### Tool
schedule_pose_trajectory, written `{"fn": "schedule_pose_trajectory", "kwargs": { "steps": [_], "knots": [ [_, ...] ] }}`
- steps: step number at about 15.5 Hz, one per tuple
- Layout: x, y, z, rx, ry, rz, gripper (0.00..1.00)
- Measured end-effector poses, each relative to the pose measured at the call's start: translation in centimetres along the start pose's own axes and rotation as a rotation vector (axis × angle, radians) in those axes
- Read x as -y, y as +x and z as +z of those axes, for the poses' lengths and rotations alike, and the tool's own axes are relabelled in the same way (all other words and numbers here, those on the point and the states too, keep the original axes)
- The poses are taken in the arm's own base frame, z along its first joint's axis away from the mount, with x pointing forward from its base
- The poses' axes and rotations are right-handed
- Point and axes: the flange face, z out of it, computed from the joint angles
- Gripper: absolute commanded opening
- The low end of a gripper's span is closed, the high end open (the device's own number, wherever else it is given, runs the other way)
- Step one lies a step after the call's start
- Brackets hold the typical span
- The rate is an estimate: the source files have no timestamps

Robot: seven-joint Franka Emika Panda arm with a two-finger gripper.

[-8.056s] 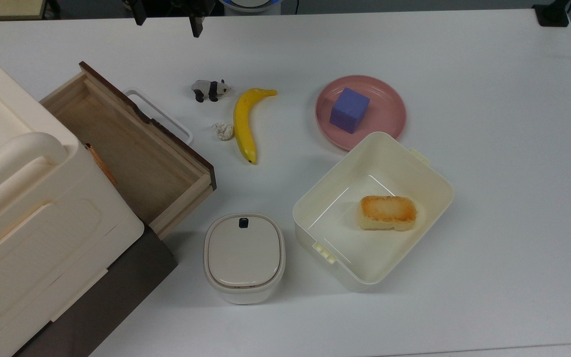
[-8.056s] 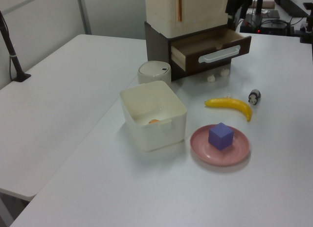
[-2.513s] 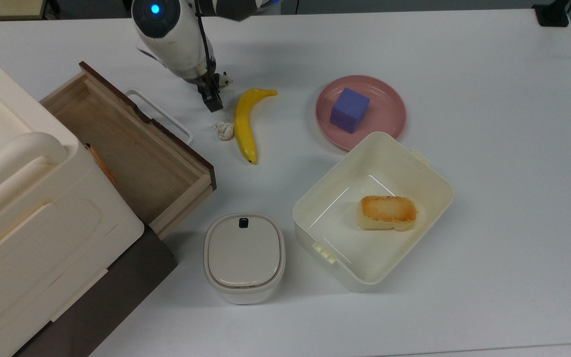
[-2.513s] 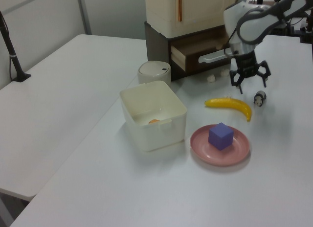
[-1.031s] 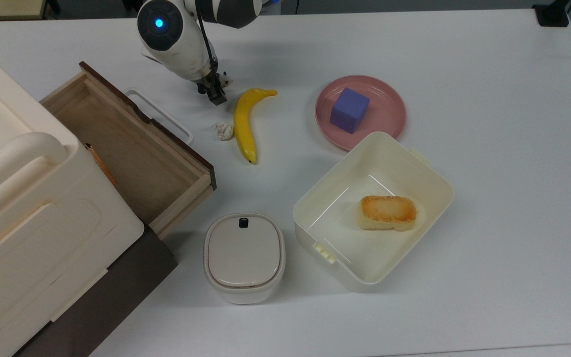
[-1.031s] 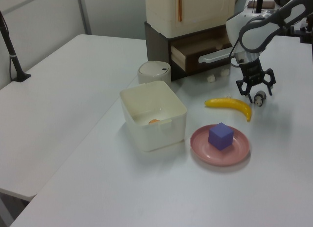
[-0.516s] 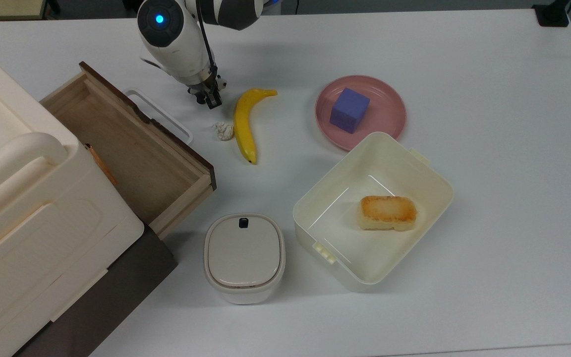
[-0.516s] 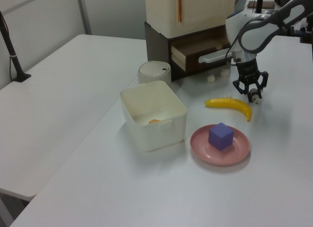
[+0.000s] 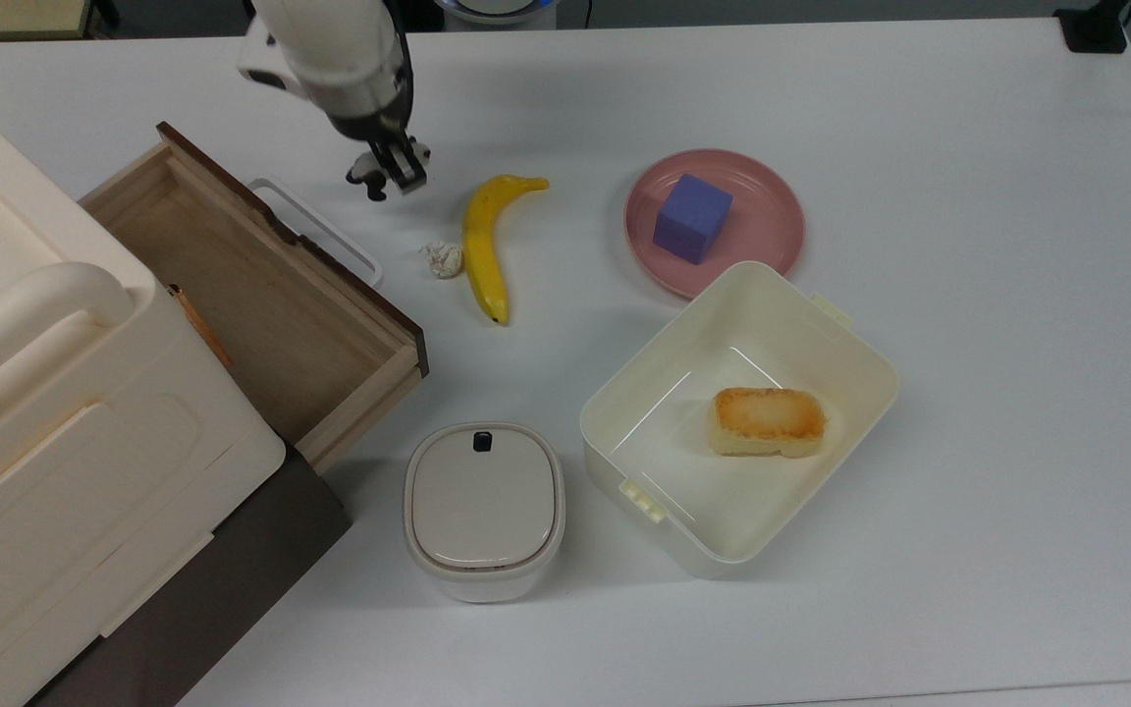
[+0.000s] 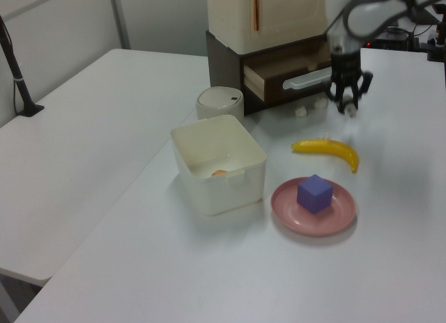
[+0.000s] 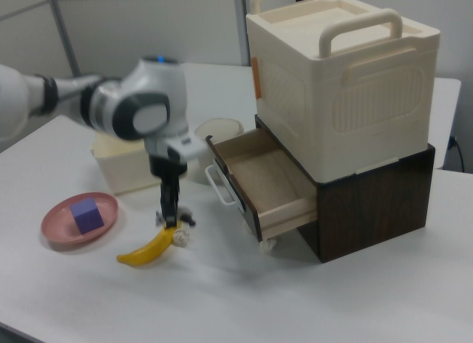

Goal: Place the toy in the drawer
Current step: 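Lift the panda toy and carry it over the open drawer, then lower the panda toy into the drawer and open the gripper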

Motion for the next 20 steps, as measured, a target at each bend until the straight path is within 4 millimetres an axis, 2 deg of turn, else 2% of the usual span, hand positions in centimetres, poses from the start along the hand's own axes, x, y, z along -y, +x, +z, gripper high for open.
{"fn": "schedule_pose_trajectory", "kwargs": {
  "steps": [3, 5, 7, 11, 14, 16, 20],
  "knots": [
    [-0.7, -0.9, -6.4, 0.028, 0.055, -0.188, 0.00],
    [-1.7, -1.1, -9.3, 0.066, 0.071, -0.336, 0.00],
    [-2.9, 0.2, -11.0, 0.093, 0.144, -0.333, 0.00],
    [-7.8, 5.1, -14.0, 0.118, 0.319, -0.189, 0.00],
    [-10.9, 7.8, -16.5, 0.109, 0.407, -0.017, 0.00],
    [-11.2, 8.9, -17.8, 0.063, 0.454, 0.135, 0.00],
    [-10.4, 10.4, -19.1, -0.037, 0.544, 0.305, 0.00]
  ]
}}
